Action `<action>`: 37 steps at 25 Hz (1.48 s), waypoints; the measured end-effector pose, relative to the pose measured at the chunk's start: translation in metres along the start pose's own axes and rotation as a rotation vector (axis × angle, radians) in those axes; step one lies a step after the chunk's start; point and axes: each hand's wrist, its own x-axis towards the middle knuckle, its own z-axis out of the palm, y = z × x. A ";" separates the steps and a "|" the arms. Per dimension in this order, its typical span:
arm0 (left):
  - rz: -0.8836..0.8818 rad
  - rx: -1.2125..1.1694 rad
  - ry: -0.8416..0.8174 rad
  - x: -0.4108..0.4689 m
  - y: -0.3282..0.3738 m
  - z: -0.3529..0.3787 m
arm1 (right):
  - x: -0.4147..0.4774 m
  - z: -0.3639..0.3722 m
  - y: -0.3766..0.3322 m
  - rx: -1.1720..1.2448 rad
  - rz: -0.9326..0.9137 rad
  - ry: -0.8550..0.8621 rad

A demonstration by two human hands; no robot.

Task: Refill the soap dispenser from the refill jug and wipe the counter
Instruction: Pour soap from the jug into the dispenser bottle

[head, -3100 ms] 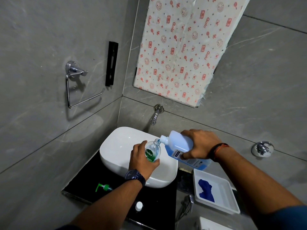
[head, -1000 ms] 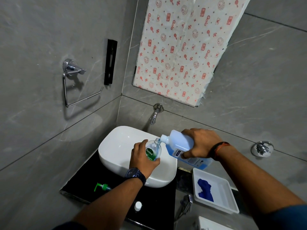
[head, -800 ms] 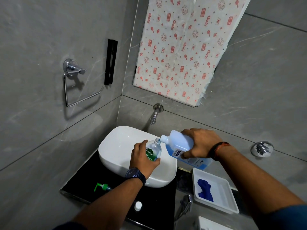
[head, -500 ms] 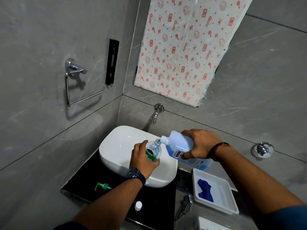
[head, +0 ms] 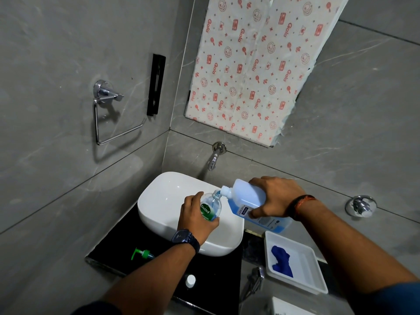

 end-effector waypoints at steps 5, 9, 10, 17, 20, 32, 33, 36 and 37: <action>0.007 0.003 -0.008 0.000 0.000 -0.001 | -0.002 -0.001 0.000 -0.002 -0.009 0.001; 0.007 0.005 -0.007 0.000 0.001 -0.001 | -0.002 -0.002 0.001 0.001 -0.008 0.003; 0.008 0.003 -0.005 0.000 0.002 -0.001 | -0.001 -0.002 0.001 0.001 -0.007 0.005; 0.011 0.003 0.001 0.000 0.002 -0.001 | -0.001 -0.001 0.001 -0.001 -0.003 0.004; 0.011 -0.004 -0.002 0.000 0.002 -0.001 | -0.001 -0.001 0.001 -0.001 -0.006 0.002; 0.006 -0.012 0.025 -0.001 -0.002 0.001 | 0.000 -0.002 -0.001 -0.005 -0.005 -0.009; 0.005 -0.011 0.023 -0.001 -0.002 0.001 | 0.000 -0.002 -0.001 -0.005 -0.005 -0.014; 0.008 -0.008 0.024 -0.001 -0.002 0.000 | 0.001 -0.002 -0.001 -0.002 -0.005 -0.009; 0.010 -0.007 0.025 0.000 -0.002 0.000 | 0.001 -0.002 -0.001 -0.002 -0.004 -0.007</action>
